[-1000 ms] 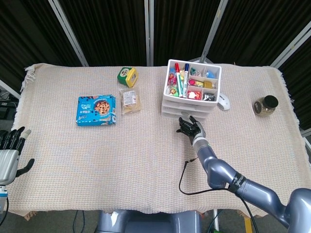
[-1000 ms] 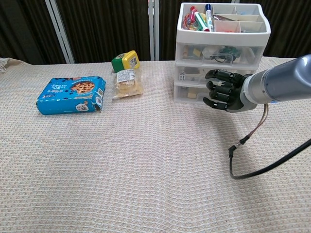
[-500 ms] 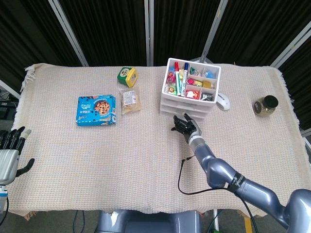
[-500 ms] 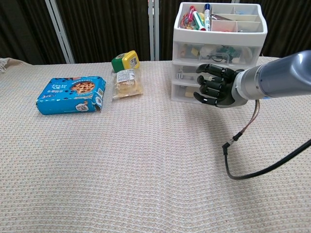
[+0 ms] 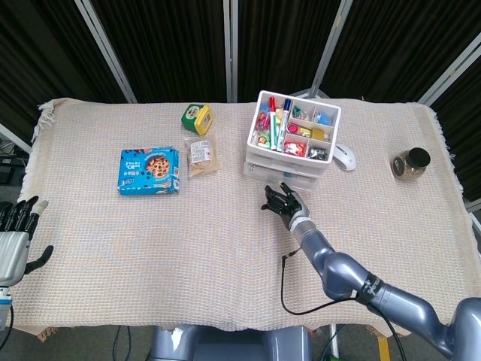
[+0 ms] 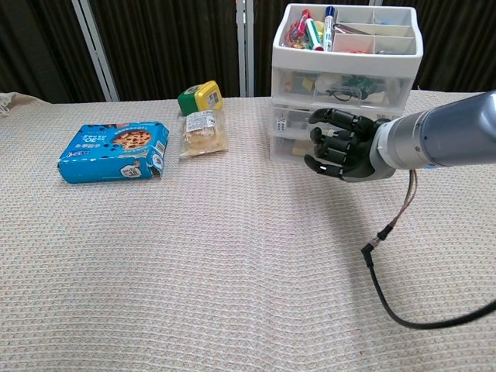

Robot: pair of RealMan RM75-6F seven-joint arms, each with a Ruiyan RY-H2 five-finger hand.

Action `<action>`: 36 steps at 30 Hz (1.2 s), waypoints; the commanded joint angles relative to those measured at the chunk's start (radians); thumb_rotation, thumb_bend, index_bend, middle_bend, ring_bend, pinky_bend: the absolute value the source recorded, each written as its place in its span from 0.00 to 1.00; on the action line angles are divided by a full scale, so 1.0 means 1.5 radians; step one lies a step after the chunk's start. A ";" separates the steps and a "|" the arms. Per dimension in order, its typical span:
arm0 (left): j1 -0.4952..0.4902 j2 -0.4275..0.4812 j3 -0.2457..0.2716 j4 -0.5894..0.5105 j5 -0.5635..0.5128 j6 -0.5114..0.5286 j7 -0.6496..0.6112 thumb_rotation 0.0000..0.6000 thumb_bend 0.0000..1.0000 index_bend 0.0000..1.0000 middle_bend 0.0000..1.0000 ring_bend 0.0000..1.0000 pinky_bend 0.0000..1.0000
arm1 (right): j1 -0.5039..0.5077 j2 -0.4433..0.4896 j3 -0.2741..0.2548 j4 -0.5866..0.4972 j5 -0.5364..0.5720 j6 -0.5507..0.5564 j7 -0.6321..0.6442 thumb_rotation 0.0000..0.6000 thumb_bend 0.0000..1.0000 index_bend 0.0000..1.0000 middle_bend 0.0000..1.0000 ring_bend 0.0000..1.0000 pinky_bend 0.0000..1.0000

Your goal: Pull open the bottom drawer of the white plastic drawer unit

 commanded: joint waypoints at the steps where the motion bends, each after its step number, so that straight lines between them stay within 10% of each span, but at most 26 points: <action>1: 0.000 0.000 0.000 0.000 0.000 0.000 0.000 1.00 0.34 0.08 0.00 0.00 0.00 | -0.016 0.007 -0.011 -0.022 -0.016 0.003 0.007 1.00 0.37 0.32 0.74 0.80 0.60; 12: 0.000 0.000 0.000 0.001 0.001 0.000 -0.001 1.00 0.34 0.08 0.00 0.00 0.00 | -0.052 0.031 -0.064 -0.124 -0.095 0.075 -0.021 1.00 0.37 0.06 0.67 0.76 0.59; 22: 0.000 0.000 0.000 0.001 0.001 0.001 0.000 1.00 0.34 0.08 0.00 0.00 0.00 | -0.121 0.072 -0.137 -0.318 -0.284 0.173 -0.072 1.00 0.36 0.05 0.64 0.74 0.59; 26: 0.001 -0.001 0.000 0.001 0.001 0.002 0.002 1.00 0.34 0.08 0.00 0.00 0.00 | -0.112 0.087 -0.191 -0.341 -0.401 0.247 -0.189 1.00 0.34 0.13 0.64 0.74 0.59; 36: 0.001 -0.002 0.000 0.001 0.001 0.003 0.003 1.00 0.34 0.08 0.00 0.00 0.00 | -0.034 0.142 -0.238 -0.277 -0.398 0.359 -0.481 1.00 0.33 0.18 0.66 0.74 0.59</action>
